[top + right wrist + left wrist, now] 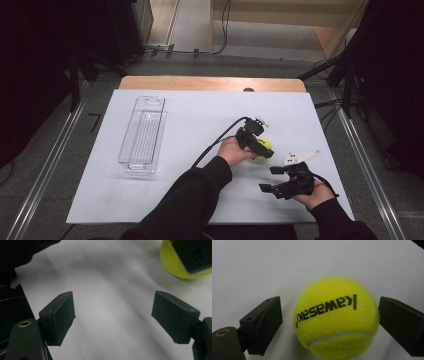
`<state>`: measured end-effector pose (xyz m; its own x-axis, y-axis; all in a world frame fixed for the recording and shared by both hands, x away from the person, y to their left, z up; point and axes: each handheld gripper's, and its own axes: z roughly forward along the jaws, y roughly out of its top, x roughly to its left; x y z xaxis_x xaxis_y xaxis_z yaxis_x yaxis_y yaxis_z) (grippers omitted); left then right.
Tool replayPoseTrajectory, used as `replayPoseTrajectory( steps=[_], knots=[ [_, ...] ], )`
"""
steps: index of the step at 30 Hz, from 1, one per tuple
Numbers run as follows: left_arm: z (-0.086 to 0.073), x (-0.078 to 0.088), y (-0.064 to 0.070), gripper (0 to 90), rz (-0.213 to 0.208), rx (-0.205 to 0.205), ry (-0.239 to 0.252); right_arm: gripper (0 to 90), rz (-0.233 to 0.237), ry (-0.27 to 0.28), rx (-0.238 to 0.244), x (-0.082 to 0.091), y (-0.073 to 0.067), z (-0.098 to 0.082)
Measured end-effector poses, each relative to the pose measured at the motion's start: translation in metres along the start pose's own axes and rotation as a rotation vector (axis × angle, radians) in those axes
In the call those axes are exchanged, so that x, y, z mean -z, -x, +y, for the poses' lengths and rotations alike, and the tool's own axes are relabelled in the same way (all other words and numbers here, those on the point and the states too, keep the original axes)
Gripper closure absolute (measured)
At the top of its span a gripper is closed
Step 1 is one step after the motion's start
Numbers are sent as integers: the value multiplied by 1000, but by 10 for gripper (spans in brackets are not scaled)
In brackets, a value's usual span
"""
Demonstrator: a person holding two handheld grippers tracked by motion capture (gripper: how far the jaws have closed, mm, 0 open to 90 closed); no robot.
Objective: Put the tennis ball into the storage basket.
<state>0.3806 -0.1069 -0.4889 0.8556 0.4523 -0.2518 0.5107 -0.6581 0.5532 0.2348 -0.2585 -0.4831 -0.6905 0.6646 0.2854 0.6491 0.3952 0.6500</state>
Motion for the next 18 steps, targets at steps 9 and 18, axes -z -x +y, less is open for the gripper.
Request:
replayPoseTrajectory(
  steps=[9,18],
  knots=[
    [-4,-7,2,241,-14,-27,-21,169,-1,-5,-4,0,0,0],
    [-5,-6,2,258,-13,-61,-22,168,-1,-3,0,0,0,0]
  ],
)
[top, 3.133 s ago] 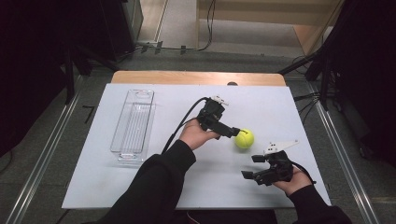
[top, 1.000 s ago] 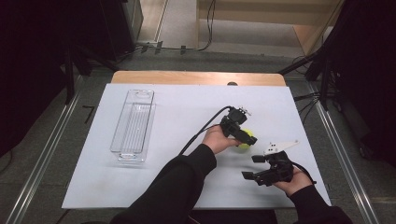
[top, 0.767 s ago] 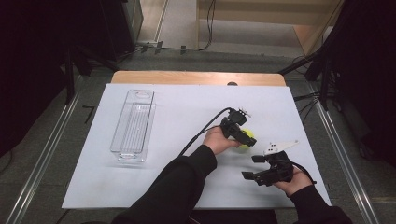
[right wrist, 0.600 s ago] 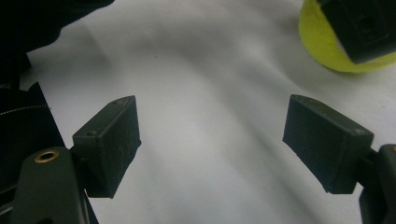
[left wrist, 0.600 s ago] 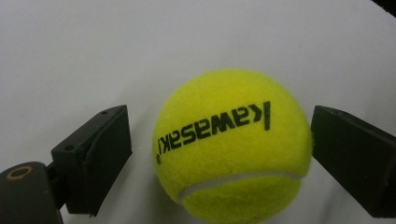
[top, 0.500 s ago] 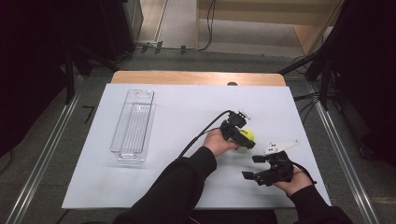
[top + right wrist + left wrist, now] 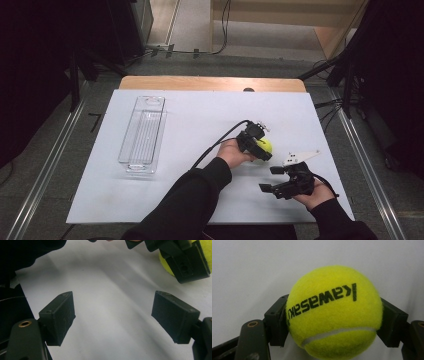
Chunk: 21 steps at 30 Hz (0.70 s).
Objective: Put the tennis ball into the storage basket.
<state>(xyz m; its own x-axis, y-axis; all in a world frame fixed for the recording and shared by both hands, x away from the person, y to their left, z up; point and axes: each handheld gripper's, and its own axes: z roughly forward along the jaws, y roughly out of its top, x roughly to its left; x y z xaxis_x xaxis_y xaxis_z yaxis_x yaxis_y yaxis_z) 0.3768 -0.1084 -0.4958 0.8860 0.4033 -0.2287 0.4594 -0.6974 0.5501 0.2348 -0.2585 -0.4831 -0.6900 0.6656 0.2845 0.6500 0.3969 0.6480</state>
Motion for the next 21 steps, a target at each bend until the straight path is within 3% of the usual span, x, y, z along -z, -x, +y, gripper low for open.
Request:
replayPoseTrajectory(
  steps=[14,21],
  knots=[
    [3,11,0,260,-33,12,29,168,4,4,4,0,0,0],
    [4,28,-4,260,-32,20,37,168,1,7,5,1,0,0]
  ],
)
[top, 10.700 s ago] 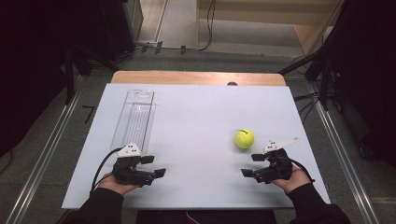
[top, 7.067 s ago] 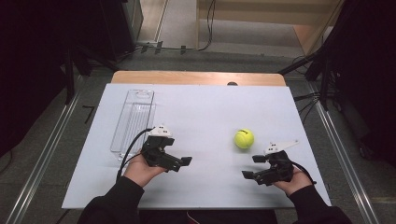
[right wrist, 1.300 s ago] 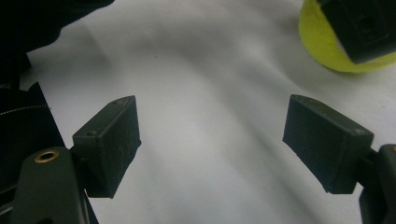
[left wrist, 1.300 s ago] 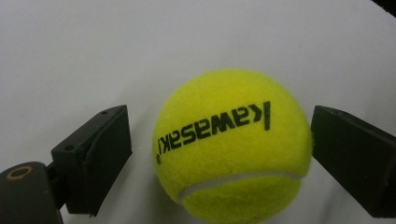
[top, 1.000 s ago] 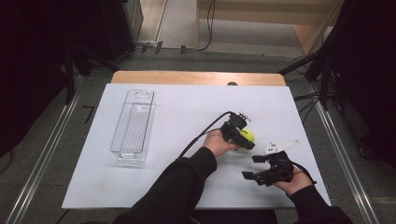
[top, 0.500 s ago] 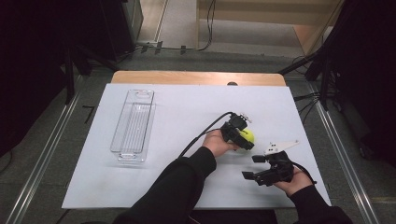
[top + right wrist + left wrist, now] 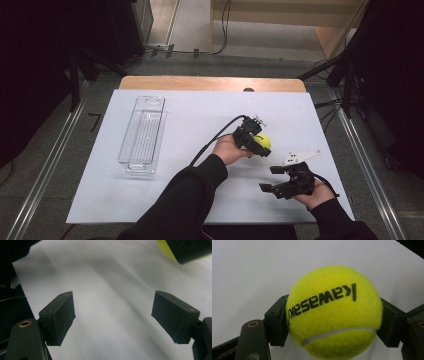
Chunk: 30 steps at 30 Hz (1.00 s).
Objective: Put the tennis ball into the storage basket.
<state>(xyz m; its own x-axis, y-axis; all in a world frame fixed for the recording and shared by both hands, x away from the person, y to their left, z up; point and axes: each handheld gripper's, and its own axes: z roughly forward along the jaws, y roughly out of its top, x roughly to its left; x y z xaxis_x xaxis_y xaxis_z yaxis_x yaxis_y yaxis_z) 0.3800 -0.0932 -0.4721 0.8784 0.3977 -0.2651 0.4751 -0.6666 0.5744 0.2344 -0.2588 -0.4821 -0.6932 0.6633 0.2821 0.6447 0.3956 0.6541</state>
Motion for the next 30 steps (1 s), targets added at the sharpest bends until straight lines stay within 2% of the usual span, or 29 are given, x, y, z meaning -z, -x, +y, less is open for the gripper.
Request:
replayPoseTrajectory(
  steps=[4,11,20,30],
  knots=[
    [0,9,-2,260,-3,5,11,168,0,-2,0,0,0,0],
    [-3,20,-2,260,-9,10,1,169,-1,-4,1,-1,0,0],
    [-15,37,-2,260,-26,17,-6,168,-4,-5,-1,-1,1,0],
    [-24,53,-2,259,-14,16,5,169,-10,-7,-3,-2,2,0]
  ],
)
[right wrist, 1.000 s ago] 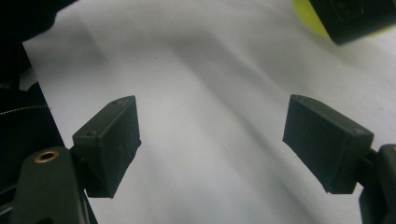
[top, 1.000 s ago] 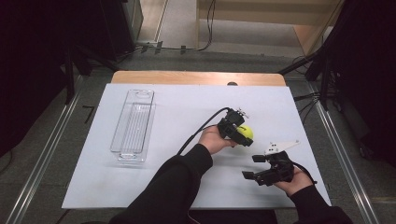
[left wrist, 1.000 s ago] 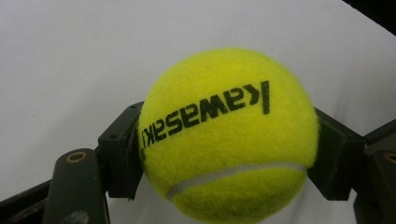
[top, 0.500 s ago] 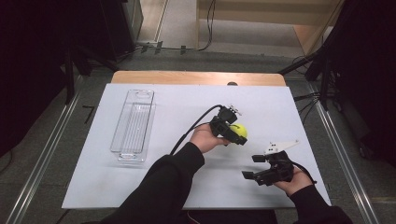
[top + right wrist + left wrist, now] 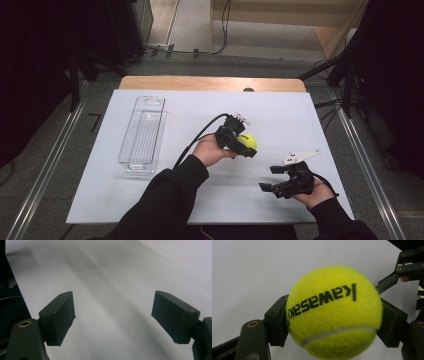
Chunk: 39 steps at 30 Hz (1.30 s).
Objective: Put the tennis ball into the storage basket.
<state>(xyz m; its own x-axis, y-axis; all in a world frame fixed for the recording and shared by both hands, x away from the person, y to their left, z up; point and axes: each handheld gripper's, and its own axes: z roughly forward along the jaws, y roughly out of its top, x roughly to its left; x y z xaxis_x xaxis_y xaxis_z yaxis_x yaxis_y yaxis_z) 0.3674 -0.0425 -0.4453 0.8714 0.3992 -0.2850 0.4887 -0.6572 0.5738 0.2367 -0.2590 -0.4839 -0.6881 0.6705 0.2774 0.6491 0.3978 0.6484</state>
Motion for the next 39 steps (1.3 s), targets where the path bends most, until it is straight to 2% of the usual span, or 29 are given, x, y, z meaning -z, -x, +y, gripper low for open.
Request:
replayPoseTrajectory(
  steps=[6,10,17,34,39],
  knots=[
    [-2,5,4,259,0,-7,3,168,-1,-1,-2,0,0,0],
    [-3,9,5,259,10,-28,-7,168,-2,-1,-1,1,0,0],
    [-5,18,1,259,15,-12,9,168,-2,1,0,2,-1,0],
    [-5,34,-6,259,6,4,5,169,-4,3,-3,2,-2,0],
    [-7,40,-10,259,23,8,1,169,-3,2,-3,2,-1,0]
  ],
)
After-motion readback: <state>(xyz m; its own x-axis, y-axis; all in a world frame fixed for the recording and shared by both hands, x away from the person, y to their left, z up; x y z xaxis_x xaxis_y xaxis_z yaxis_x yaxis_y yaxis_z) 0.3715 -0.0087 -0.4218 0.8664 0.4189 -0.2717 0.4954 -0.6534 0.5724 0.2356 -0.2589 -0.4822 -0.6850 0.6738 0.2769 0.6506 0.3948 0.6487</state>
